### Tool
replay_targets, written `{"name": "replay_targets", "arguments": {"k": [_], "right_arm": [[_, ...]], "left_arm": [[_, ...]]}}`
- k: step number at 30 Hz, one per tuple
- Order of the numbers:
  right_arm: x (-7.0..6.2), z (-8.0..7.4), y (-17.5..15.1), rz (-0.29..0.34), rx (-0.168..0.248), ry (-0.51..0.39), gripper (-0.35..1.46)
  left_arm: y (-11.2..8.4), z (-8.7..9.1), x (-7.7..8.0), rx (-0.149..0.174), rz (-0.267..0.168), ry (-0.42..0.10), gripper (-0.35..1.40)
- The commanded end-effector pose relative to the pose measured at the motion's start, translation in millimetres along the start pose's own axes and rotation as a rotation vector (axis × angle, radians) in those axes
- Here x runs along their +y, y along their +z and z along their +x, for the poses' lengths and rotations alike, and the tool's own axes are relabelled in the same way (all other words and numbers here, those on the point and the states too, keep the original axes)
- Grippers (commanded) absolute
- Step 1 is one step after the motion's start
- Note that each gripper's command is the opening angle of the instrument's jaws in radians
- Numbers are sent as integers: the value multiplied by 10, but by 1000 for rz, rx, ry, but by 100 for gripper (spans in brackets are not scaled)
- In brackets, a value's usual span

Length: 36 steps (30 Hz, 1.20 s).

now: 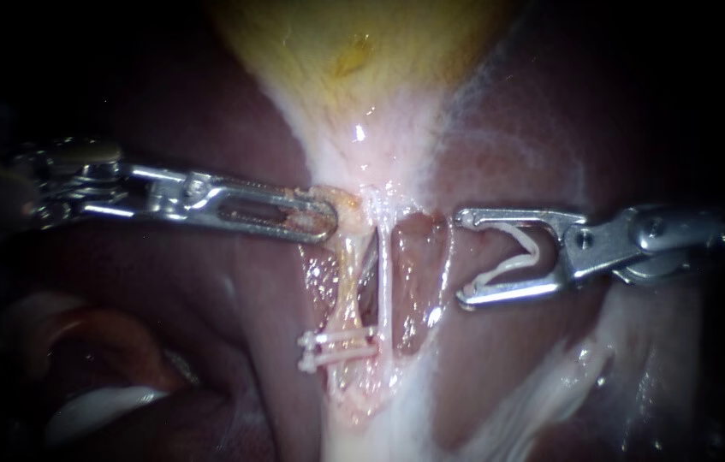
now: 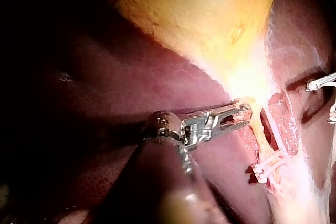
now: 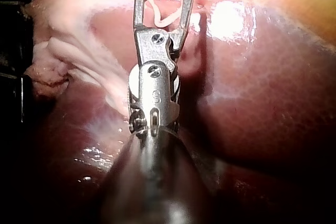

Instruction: Clipping third clip left tube

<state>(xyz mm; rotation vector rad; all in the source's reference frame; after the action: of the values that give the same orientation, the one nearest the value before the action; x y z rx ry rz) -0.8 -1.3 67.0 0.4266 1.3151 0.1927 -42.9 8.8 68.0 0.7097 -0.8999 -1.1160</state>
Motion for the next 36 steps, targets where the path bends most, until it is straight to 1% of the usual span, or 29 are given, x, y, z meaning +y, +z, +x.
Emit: {"name": "replay_targets", "arguments": {"k": [1,4,8,11,16,19,23,27,29,32,36], "right_arm": [[0,0,0,3,1,0,50],[0,1,1,3,1,0,50],[0,1,3,2,1,0,50],[0,2,4,2,1,0,50],[0,3,5,1,1,1,50],[-1,5,7,4,2,1,50],[-3,7,14,5,0,1,50],[-6,7,27,10,-20,-1,50],[-7,6,36,11,-29,-4,50],[-9,2,50,16,-28,-14,50],[-11,-5,70,25,-32,-3,50]], "left_arm": [[-2,-1,-2,1,3,0,-35],[-13,-3,-9,4,7,-4,-35],[-33,-7,-25,10,13,-11,-35],[-43,-10,-39,12,15,-16,-35],[-49,-12,-55,6,21,-21,-35],[-50,-11,-58,6,21,-22,-35],[-50,-11,-59,5,21,-27,-35],[-49,-11,-59,5,21,-27,-35],[-49,-11,-59,5,21,-27,-35],[-48,-11,-59,5,21,-28,-35],[-48,-11,-60,5,20,-28,-35]]}}
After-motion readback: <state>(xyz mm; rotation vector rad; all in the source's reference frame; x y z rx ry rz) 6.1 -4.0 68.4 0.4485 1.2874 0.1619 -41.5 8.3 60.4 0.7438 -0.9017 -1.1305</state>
